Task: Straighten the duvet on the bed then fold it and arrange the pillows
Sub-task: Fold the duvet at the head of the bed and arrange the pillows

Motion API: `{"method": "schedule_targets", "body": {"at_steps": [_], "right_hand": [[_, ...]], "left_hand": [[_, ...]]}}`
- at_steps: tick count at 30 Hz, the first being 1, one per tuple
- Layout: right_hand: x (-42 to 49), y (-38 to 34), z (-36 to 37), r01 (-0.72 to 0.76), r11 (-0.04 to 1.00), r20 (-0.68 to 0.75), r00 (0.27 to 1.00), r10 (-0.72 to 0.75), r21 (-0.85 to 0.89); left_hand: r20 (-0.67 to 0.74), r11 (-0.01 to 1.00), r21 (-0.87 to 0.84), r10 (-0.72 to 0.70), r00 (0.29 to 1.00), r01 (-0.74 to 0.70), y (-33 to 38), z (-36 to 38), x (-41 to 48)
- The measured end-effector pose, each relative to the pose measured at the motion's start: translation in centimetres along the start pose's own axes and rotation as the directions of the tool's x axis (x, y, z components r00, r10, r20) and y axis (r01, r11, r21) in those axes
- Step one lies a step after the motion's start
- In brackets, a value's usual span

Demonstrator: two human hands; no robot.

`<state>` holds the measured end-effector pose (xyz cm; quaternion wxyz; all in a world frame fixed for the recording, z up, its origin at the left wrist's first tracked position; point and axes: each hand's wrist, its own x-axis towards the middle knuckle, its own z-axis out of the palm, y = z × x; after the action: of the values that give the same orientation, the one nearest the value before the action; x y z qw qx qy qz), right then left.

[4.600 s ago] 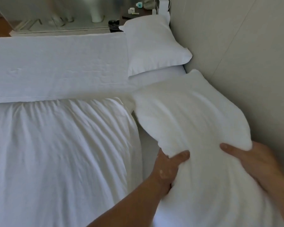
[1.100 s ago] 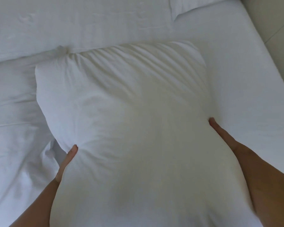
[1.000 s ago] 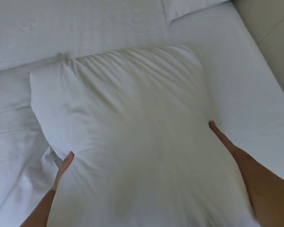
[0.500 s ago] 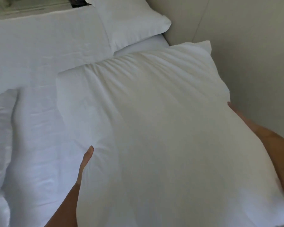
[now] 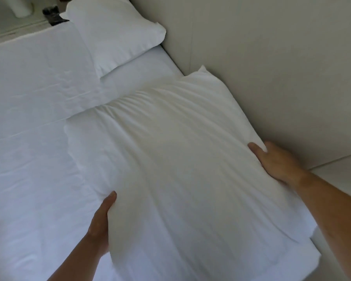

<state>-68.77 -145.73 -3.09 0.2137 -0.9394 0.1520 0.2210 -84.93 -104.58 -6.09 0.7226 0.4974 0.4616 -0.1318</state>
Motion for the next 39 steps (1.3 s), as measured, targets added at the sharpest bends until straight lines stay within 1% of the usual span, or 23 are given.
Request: {"method": "schedule_targets", "body": {"at_steps": [1, 2, 3, 4, 5, 6, 7, 8, 9, 11, 12, 13, 15, 17, 20, 23, 26, 29, 31, 33, 34, 36, 39], "right_hand": [[-0.4, 0.5, 0.3, 0.002, 1.000, -0.040, 0.999, -0.002, -0.004], [-0.8, 0.6, 0.3, -0.001, 1.000, -0.083, 0.997, -0.001, -0.023], [-1.1, 0.6, 0.6, 0.030, 0.998, -0.142, 0.989, -0.037, -0.052], [-1.6, 0.0, 0.7, 0.075, 0.993, -0.205, 0.975, -0.091, -0.088], [-1.9, -0.7, 0.8, 0.145, 0.984, -0.249, 0.954, -0.166, -0.098], [-2.6, -1.9, 0.8, 0.215, 0.973, -0.255, 0.939, -0.230, -0.088], [-3.2, -3.3, 0.7, 0.275, 0.957, -0.222, 0.932, -0.288, -0.088], [-3.9, -4.9, 0.7, 0.326, 0.937, -0.163, 0.925, -0.344, -0.126], [-4.7, -6.4, 1.0, 0.377, 0.906, -0.108, 0.909, -0.402, -0.193], [-5.8, -8.3, 2.4, 0.480, 0.817, -0.040, 0.855, -0.517, -0.319], [-6.3, -8.5, 3.3, 0.521, 0.770, -0.006, 0.827, -0.562, -0.368], [-6.6, -7.9, 4.2, 0.545, 0.732, 0.026, 0.809, -0.588, -0.410], [-6.2, -5.4, 5.8, 0.528, 0.710, 0.059, 0.819, -0.571, -0.466], [-4.9, -3.2, 6.7, 0.469, 0.734, 0.026, 0.850, -0.526, -0.491], [-2.3, -3.2, 8.2, 0.442, 0.780, 0.002, 0.871, -0.492, -0.444], [-0.8, -4.4, 9.3, 0.463, 0.792, 0.047, 0.872, -0.486, -0.397], [-0.9, -4.3, 8.9, 0.456, 0.809, 0.039, 0.878, -0.477, -0.372], [-3.4, -6.9, 8.5, 0.354, 0.881, 0.026, 0.931, -0.365, -0.313], [-6.6, -10.2, 9.5, 0.336, 0.903, 0.060, 0.941, -0.332, -0.268], [-9.7, -12.4, 11.8, 0.434, 0.853, 0.102, 0.900, -0.423, -0.289], [-10.6, -12.4, 12.9, 0.465, 0.826, 0.105, 0.883, -0.457, -0.319], [-10.9, -11.5, 13.8, 0.449, 0.809, 0.071, 0.886, -0.458, -0.379], [-11.4, -11.0, 13.5, 0.416, 0.801, 0.062, 0.899, -0.434, -0.431]], "left_hand": [[-0.088, 0.996, 0.040, 0.081, 0.993, -0.077, 1.1, 0.3, 0.1], [-0.186, 0.966, 0.190, 0.210, 0.960, -0.174, 2.6, 0.5, 0.5], [-0.260, 0.872, 0.426, 0.375, 0.890, -0.243, 4.4, 0.7, 0.8], [-0.271, 0.713, 0.641, 0.556, 0.786, -0.284, 6.4, 1.2, 1.1], [-0.178, 0.506, 0.790, 0.728, 0.662, -0.345, 8.5, 2.3, 1.2], [-0.026, 0.294, 0.865, 0.836, 0.548, -0.407, 10.4, 4.2, 1.3], [0.160, 0.072, 0.899, 0.865, 0.476, -0.432, 11.9, 6.3, 1.9], [0.324, -0.119, 0.902, 0.821, 0.469, -0.415, 13.3, 9.3, 1.9], [0.440, -0.249, 0.884, 0.727, 0.527, -0.395, 13.8, 11.2, 3.1], [0.527, -0.412, 0.844, 0.522, 0.671, -0.343, 14.0, 14.1, 5.4], [0.522, -0.440, 0.838, 0.477, 0.707, -0.321, 13.8, 14.4, 6.7], [0.510, -0.443, 0.843, 0.479, 0.715, -0.305, 13.7, 14.4, 8.0], [0.484, -0.426, 0.861, 0.514, 0.708, -0.279, 13.0, 13.7, 10.6], [0.459, -0.407, 0.875, 0.523, 0.719, -0.263, 11.7, 13.1, 13.3], [0.446, -0.360, 0.886, 0.494, 0.746, -0.291, 11.2, 13.1, 16.4], [0.426, -0.349, 0.890, 0.408, 0.807, -0.293, 13.1, 12.8, 18.0], [0.448, -0.378, 0.867, 0.307, 0.840, -0.324, 14.5, 12.4, 17.5], [0.500, -0.396, 0.831, 0.226, 0.836, -0.390, 15.7, 11.4, 15.8], [0.539, -0.470, 0.787, 0.209, 0.816, -0.400, 16.0, 10.4, 14.7], [0.575, -0.545, 0.749, 0.250, 0.779, -0.378, 15.5, 9.0, 13.9], [0.591, -0.552, 0.745, 0.285, 0.755, -0.375, 14.9, 8.4, 13.6], [0.615, -0.561, 0.737, 0.327, 0.718, -0.376, 14.3, 7.2, 13.3], [0.597, -0.562, 0.745, 0.319, 0.737, -0.360, 14.2, 5.3, 12.1]]}}
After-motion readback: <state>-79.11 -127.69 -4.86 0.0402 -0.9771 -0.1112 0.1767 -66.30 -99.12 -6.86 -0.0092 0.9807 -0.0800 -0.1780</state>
